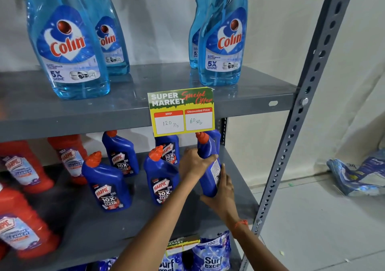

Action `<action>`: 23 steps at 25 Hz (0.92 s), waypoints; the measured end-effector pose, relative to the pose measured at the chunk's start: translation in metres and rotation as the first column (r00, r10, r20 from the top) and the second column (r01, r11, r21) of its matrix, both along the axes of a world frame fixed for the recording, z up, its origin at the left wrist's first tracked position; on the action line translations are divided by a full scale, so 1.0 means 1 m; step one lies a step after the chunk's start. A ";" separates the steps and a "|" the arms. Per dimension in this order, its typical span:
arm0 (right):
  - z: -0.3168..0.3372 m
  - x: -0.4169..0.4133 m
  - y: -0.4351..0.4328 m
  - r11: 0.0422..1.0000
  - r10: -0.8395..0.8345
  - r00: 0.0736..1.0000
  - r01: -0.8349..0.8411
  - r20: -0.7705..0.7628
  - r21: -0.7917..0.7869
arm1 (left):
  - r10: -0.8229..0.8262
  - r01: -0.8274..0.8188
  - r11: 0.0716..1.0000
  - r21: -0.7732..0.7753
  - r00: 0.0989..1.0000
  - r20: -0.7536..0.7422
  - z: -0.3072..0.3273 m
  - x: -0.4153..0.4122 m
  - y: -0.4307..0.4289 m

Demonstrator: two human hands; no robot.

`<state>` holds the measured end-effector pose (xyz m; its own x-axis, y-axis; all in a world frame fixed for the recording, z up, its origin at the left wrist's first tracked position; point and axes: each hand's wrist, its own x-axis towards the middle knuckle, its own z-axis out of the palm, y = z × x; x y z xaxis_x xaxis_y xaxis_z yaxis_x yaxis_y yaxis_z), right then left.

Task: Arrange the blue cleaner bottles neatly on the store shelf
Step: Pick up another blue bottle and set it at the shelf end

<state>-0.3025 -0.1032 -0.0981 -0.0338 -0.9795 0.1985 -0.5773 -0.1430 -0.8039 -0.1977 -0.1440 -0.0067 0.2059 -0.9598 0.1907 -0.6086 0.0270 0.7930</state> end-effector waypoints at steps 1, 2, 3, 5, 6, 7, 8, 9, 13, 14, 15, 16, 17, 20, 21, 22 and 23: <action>0.000 -0.004 0.000 1.000 0.031 0.996 -0.031 0.087 -0.003 | -0.056 0.060 0.998 0.032 0.994 -0.093 0.001 0.003 -0.002; 0.003 -0.008 0.000 0.997 0.071 0.979 -0.072 0.191 -0.001 | -0.143 0.163 0.985 0.065 0.959 -0.245 0.003 0.007 -0.003; 0.005 -0.013 0.001 0.993 0.112 0.948 -0.118 0.298 0.003 | -0.237 0.295 0.952 0.085 0.883 -0.406 0.004 0.011 -0.003; 0.011 -0.022 -0.003 0.983 0.162 0.887 -0.186 0.432 0.012 | -0.380 0.516 0.856 0.043 0.682 -0.625 0.001 0.020 -0.004; 0.013 -0.026 -0.006 0.980 0.167 0.880 -0.200 0.445 0.026 | -0.406 0.558 0.830 0.008 0.613 -0.677 -0.002 0.023 -0.005; 0.016 -0.029 -0.009 0.976 0.168 0.878 -0.212 0.448 0.048 | -0.410 0.556 0.831 -0.015 0.595 -0.692 -0.004 0.025 -0.006; 0.019 -0.032 -0.013 0.973 0.167 0.873 -0.220 0.458 0.064 | -0.399 0.517 0.856 -0.026 0.626 -0.670 -0.005 0.025 -0.008; 0.021 -0.035 -0.017 0.971 0.170 0.862 -0.230 0.477 0.068 | -0.375 0.452 0.891 -0.038 0.688 -0.621 -0.005 0.025 -0.009; 0.021 -0.039 -0.035 0.968 0.194 0.860 -0.247 0.473 0.052 | -0.307 0.271 0.952 -0.146 0.841 -0.446 -0.014 0.021 -0.013; 0.019 -0.036 -0.040 0.972 0.178 0.864 -0.230 0.471 0.055 | -0.300 0.255 0.953 -0.163 0.862 -0.408 -0.018 0.021 -0.013; 0.017 -0.033 -0.046 0.976 0.156 0.870 -0.208 0.467 0.061 | -0.293 0.242 0.953 -0.180 0.883 -0.366 -0.023 0.020 -0.014; 0.014 -0.030 -0.051 0.980 0.134 0.877 -0.185 0.461 0.068 | -0.287 0.230 0.952 -0.203 0.899 -0.330 -0.028 0.020 -0.014; 0.013 -0.027 -0.056 0.983 0.117 0.883 -0.167 0.455 0.071 | -0.286 0.222 0.948 -0.229 0.907 -0.308 -0.031 0.019 -0.014; 0.009 -0.026 -0.067 0.988 0.109 0.890 -0.148 0.444 0.053 | -0.311 0.231 0.935 -0.268 0.899 -0.309 -0.035 0.017 -0.013; 0.009 -0.026 -0.069 0.988 0.101 0.894 -0.140 0.436 0.060 | -0.314 0.235 0.934 -0.270 0.898 -0.308 -0.035 0.016 -0.012; 0.010 -0.026 -0.071 0.990 0.082 0.901 -0.125 0.427 0.072 | -0.314 0.236 0.934 -0.269 0.900 -0.302 -0.035 0.017 -0.012; 0.010 -0.026 -0.072 0.992 0.054 0.908 -0.098 0.416 0.085 | -0.311 0.237 0.935 -0.263 0.904 -0.292 -0.037 0.017 -0.011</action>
